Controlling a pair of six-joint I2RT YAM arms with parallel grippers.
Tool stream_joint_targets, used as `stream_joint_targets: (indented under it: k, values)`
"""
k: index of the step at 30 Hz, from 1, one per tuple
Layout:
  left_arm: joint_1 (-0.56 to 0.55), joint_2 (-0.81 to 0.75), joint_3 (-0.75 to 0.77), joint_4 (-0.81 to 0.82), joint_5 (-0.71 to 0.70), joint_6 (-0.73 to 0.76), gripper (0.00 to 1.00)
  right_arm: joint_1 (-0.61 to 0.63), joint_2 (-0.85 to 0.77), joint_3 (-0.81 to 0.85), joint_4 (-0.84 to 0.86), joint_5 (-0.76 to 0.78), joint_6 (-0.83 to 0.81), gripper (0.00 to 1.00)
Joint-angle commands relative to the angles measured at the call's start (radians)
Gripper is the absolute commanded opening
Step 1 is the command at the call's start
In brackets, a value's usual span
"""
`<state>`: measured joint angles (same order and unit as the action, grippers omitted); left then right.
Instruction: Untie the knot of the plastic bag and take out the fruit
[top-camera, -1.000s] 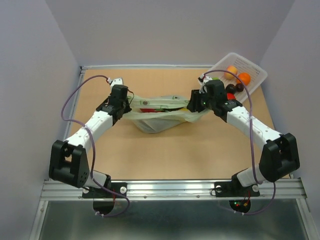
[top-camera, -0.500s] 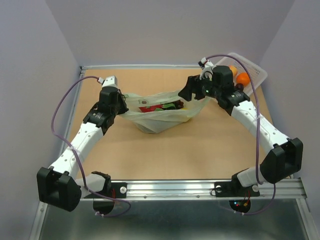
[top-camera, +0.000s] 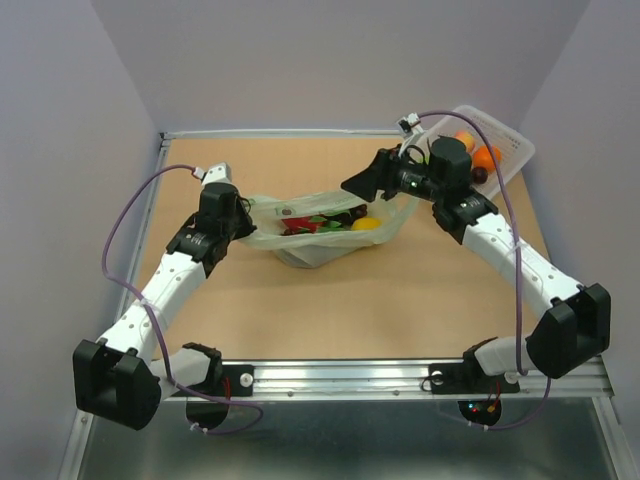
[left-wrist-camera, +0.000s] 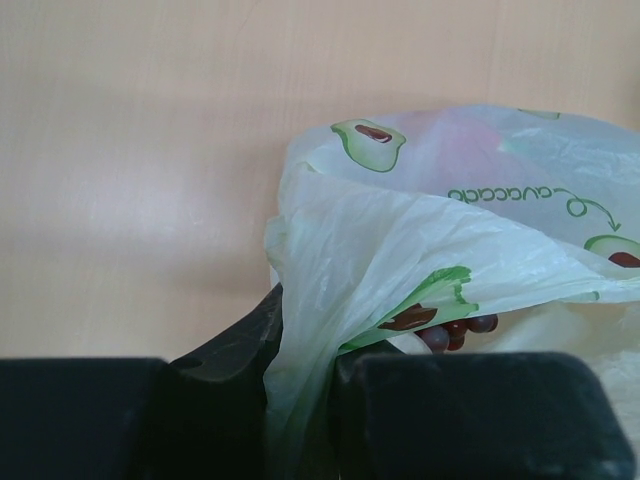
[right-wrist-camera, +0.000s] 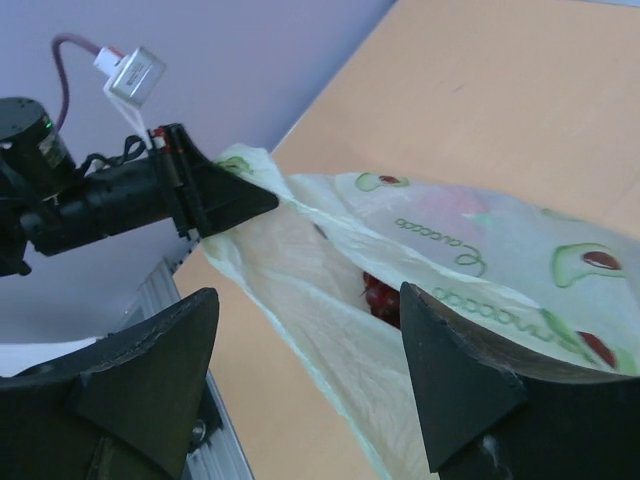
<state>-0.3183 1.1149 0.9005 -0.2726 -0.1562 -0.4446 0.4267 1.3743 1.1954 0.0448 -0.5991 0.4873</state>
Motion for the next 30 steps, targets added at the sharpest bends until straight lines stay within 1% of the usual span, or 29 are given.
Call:
stream_joint_targets:
  k: [1,2,3,4,5,9,10,13,14,17,18,22,24,26,27,28,29,30]
  values:
    - [0.002,-0.023,-0.014,0.042,0.007,-0.031,0.25,0.104,-0.012,-0.026,0.043,0.066,-0.027,0.75]
    - [0.002,-0.020,-0.015,0.046,0.006,-0.034,0.25,0.130,-0.004,-0.036,0.038,0.094,-0.039,0.75]
    - [-0.001,-0.021,-0.017,0.050,0.006,-0.042,0.25,0.185,0.012,-0.058,0.035,0.166,-0.065,0.73]
    - [-0.002,-0.021,-0.017,0.056,0.004,-0.045,0.25,0.213,0.022,-0.072,0.032,0.204,-0.079,0.73]
    - [-0.004,-0.021,-0.021,0.062,0.001,-0.055,0.25,0.256,0.041,-0.107,0.026,0.279,-0.091,0.72]
    - [-0.011,-0.026,-0.044,0.085,-0.005,-0.094,0.25,0.314,0.086,-0.201,0.023,0.383,-0.087,0.69]
    - [-0.013,-0.026,-0.049,0.091,-0.005,-0.104,0.25,0.323,0.095,-0.248,0.020,0.380,-0.084,0.65]
    - [-0.018,-0.040,-0.092,0.137,-0.003,-0.138,0.27,0.366,0.126,-0.293,-0.028,0.319,-0.092,0.59]
    - [-0.019,-0.044,-0.112,0.157,0.003,-0.160,0.28,0.401,0.127,-0.315,-0.040,0.303,-0.104,0.58]
    - [-0.034,-0.037,-0.164,0.197,0.021,-0.207,0.29,0.473,0.135,-0.336,-0.109,0.263,-0.115,0.51]
    - [-0.034,-0.036,-0.164,0.205,0.021,-0.207,0.29,0.486,0.135,-0.338,-0.109,0.263,-0.113,0.51]
    - [-0.057,-0.020,-0.192,0.225,0.027,-0.229,0.33,0.507,0.128,-0.313,-0.144,0.239,-0.125,0.45]
    - [-0.073,-0.013,-0.206,0.234,0.024,-0.236,0.36,0.509,0.128,-0.275,-0.196,0.220,-0.148,0.45]
    - [-0.080,-0.009,-0.215,0.245,0.023,-0.236,0.40,0.509,0.109,-0.203,-0.261,0.238,-0.187,0.51]
    - [-0.088,-0.009,-0.215,0.245,0.023,-0.232,0.41,0.509,0.098,-0.179,-0.281,0.257,-0.202,0.54]
    - [-0.091,-0.007,-0.218,0.245,0.021,-0.227,0.45,0.508,0.091,-0.154,-0.299,0.283,-0.232,0.57]
    - [-0.094,-0.007,-0.218,0.243,0.015,-0.224,0.47,0.508,0.080,-0.099,-0.330,0.347,-0.248,0.60]
    - [-0.099,-0.010,-0.218,0.240,0.012,-0.220,0.48,0.509,0.066,-0.074,-0.342,0.382,-0.280,0.61]
